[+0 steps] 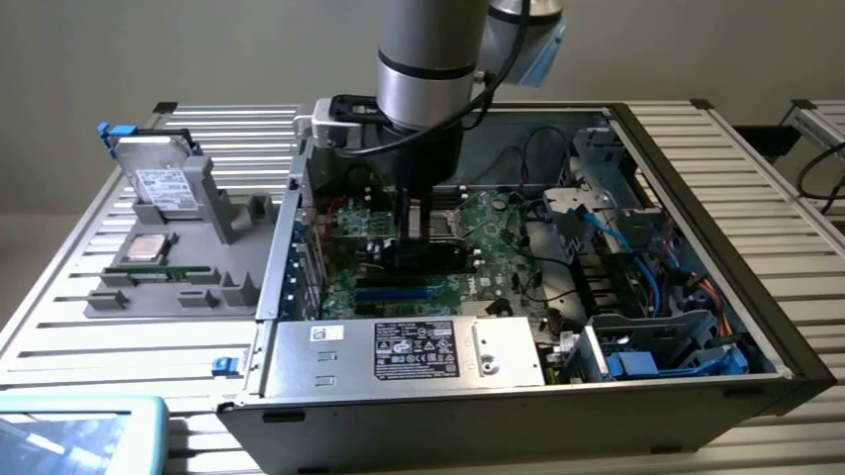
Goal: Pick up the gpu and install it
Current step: 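Insert the gpu into the slot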
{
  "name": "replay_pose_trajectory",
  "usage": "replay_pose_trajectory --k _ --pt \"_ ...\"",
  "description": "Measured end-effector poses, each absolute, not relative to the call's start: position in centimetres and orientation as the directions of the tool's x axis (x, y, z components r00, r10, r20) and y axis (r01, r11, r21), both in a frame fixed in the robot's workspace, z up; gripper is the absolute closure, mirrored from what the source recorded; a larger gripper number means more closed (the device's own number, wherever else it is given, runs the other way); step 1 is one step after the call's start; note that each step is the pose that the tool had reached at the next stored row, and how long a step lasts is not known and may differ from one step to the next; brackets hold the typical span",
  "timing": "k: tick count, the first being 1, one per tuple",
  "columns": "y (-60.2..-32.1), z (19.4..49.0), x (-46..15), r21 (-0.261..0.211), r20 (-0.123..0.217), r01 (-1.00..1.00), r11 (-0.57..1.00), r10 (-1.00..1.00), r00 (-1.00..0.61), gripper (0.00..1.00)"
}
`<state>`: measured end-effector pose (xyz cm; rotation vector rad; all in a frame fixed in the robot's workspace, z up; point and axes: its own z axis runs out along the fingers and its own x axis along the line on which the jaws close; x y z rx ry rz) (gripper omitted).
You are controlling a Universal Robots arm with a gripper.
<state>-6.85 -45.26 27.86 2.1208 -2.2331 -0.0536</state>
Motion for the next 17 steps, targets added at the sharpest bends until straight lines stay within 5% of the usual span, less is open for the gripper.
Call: replay_pose_trajectory --k 17 --pt "-45.7 26.1 -7.6 0.071 0.021 -0.996 0.052 -0.999 -0.051 0.72"
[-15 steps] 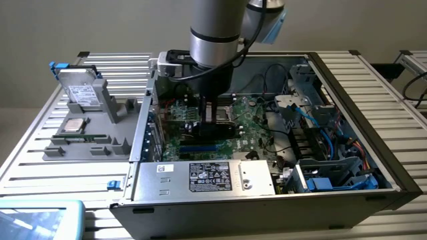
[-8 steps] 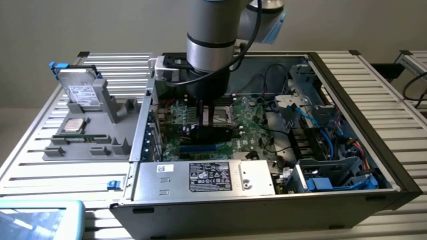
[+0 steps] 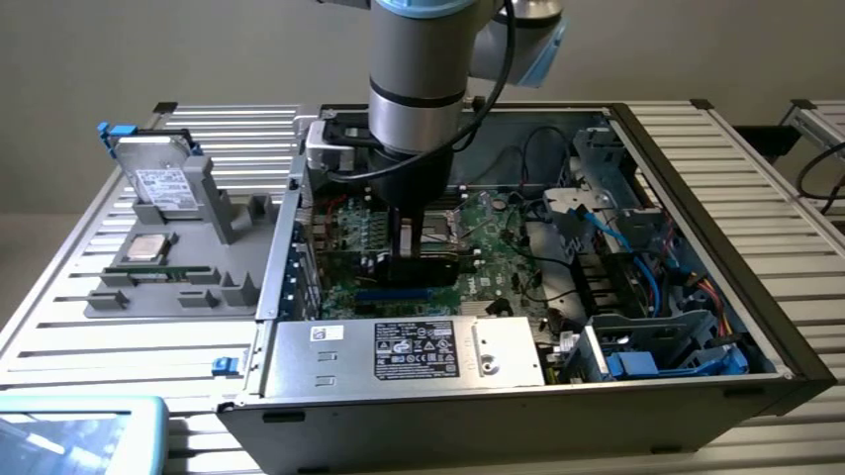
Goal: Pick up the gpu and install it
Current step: 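Insert the gpu into the slot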
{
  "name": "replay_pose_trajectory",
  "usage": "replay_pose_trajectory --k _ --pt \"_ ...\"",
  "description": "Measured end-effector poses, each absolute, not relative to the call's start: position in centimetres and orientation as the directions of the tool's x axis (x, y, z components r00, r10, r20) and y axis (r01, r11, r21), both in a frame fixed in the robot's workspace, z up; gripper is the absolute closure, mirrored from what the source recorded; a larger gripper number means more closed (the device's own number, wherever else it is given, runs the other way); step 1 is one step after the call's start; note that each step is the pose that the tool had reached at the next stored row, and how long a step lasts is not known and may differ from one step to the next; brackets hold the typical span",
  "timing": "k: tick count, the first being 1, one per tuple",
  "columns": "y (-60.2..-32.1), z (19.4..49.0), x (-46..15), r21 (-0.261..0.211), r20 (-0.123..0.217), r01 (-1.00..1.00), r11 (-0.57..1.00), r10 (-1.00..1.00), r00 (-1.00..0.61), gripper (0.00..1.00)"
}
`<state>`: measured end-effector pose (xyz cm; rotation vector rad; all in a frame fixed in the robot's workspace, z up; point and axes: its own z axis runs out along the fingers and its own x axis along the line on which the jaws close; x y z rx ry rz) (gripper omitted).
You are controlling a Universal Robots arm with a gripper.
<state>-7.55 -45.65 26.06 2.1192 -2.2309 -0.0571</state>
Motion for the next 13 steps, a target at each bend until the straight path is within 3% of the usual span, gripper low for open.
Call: replay_pose_trajectory --k 13 --pt "-45.76 25.78 -7.78 0.072 0.02 -0.996 0.052 -0.999 -0.05 0.72"
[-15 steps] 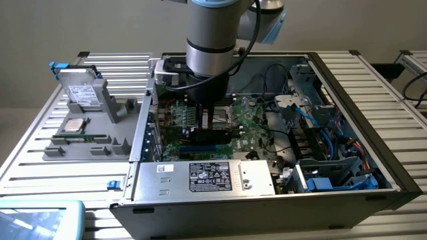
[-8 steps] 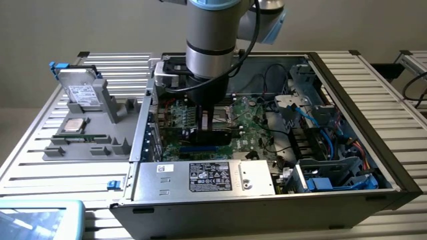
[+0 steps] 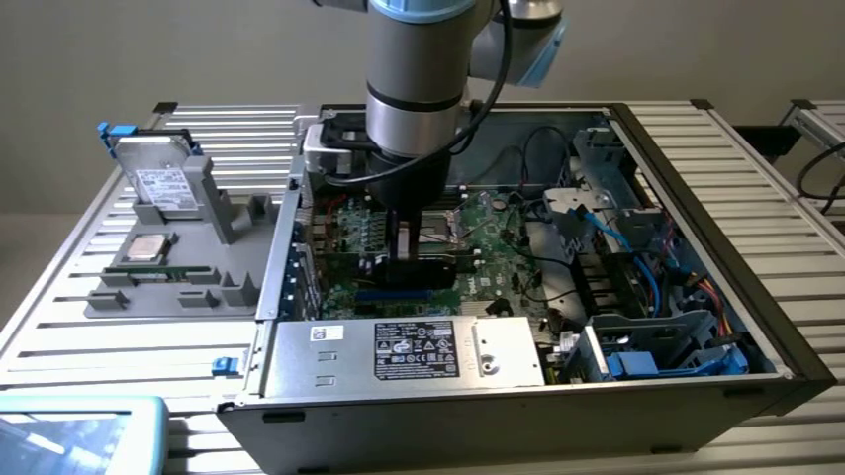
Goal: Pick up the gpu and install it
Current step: 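Insert the gpu into the slot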
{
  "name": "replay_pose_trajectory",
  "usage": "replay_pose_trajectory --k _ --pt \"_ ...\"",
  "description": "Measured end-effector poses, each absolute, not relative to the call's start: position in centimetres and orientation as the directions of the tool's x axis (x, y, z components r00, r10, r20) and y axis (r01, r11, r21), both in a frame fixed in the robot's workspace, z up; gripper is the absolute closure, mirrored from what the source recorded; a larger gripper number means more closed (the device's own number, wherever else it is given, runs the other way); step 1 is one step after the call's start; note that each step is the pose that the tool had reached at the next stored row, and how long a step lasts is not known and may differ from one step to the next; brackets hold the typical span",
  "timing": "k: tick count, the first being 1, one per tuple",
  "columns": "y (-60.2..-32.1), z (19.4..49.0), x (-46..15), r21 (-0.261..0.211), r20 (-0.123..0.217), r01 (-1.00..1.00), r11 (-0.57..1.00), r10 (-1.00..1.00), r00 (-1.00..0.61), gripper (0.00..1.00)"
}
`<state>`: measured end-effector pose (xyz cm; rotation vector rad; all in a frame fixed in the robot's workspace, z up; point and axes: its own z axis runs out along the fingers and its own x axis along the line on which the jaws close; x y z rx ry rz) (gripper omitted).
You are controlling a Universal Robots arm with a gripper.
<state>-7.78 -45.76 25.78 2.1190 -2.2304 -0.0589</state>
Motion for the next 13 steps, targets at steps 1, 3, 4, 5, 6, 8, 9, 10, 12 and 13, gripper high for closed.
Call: replay_pose_trajectory --k 1,3,4,5,6,8,9,10,12,13 --pt "-45.76 25.72 -7.78 0.072 0.02 -0.996 0.052 -0.999 -0.05 0.72" --pt "-45.76 25.71 -7.79 0.073 0.021 -0.996 0.052 -0.999 -0.05 0.72" --pt "-45.76 25.7 -7.81 0.073 0.021 -0.996 0.052 -0.999 -0.05 0.72" --pt "-45.75 25.69 -7.81 0.073 0.02 -0.996 0.052 -0.999 -0.05 0.72" --pt "-45.75 25.68 -7.82 0.073 0.02 -0.996 0.052 -0.999 -0.05 0.72" --pt "-45.75 25.68 -7.82 0.073 0.02 -0.996 0.052 -0.999 -0.05 0.72" --pt "-45.75 25.68 -7.82 0.073 0.02 -0.996 0.052 -0.999 -0.05 0.72" --pt "-45.68 25.67 -7.82 0.073 0.02 -0.996 0.052 -0.999 -0.05 0.72" --pt "-45.58 25.67 -7.81 0.073 0.021 -0.996 0.052 -0.999 -0.05 0.72" --pt "-45.59 25.67 -7.81 0.073 0.021 -0.996 0.051 -0.999 -0.05 0.72"
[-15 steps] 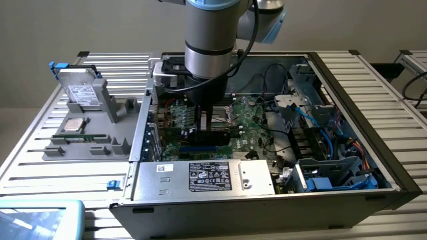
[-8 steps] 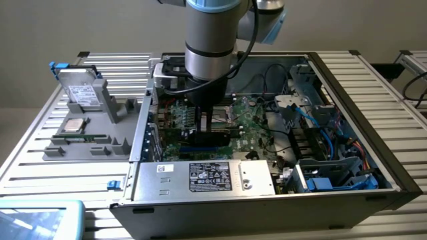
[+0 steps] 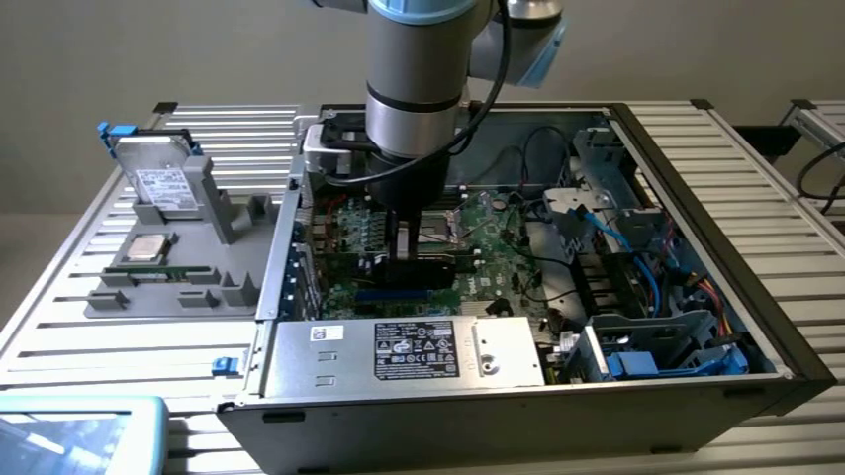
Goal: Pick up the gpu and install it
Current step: 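Insert the gpu into the slot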
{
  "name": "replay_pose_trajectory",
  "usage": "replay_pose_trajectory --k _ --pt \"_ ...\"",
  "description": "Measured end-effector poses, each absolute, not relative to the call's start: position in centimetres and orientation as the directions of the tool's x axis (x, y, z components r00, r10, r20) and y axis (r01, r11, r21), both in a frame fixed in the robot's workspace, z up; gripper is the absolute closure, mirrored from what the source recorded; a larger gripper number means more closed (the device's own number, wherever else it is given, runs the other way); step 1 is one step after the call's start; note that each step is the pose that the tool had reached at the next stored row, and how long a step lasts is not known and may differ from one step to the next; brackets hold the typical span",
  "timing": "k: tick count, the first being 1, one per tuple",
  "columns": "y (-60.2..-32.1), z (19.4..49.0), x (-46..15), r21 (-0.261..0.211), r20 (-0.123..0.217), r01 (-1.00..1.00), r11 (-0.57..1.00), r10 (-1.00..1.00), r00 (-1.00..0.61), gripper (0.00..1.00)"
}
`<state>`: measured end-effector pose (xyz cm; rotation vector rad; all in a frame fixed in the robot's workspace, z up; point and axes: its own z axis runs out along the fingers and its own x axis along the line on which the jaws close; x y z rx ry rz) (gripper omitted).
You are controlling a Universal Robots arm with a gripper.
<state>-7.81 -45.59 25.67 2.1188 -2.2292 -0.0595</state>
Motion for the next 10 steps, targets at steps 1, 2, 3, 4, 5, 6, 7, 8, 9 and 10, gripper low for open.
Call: replay_pose_trajectory --k 1,2,3,4,5,6,7,8,9,10 --pt "-45.59 25.67 -7.82 0.073 0.021 -0.996 0.051 -0.999 -0.05 0.72" --pt "-45.58 25.67 -7.84 0.073 0.021 -0.996 0.051 -0.999 -0.05 0.72" --pt "-45.58 25.66 -7.88 0.073 0.021 -0.996 0.051 -0.999 -0.05 0.72" --pt "-45.58 25.65 -7.92 0.073 0.021 -0.996 0.051 -0.999 -0.05 0.72" --pt "-45.58 25.64 -7.97 0.073 0.021 -0.996 0.051 -0.999 -0.05 0.72" --pt "-45.58 25.64 -7.97 0.073 0.021 -0.996 0.051 -0.999 -0.049 0.72" --pt "-45.58 25.64 -7.97 0.073 0.021 -0.996 0.051 -0.999 -0.049 0.72" --pt "-45.58 25.64 -7.98 0.073 0.021 -0.996 0.051 -0.999 -0.049 0.72" --pt "-45.58 25.63 -7.98 0.073 0.021 -0.996 0.051 -0.999 -0.049 0.72" --pt "-45.58 25.63 -7.98 0.073 0.021 -0.996 0.051 -0.999 -0.049 0.72"
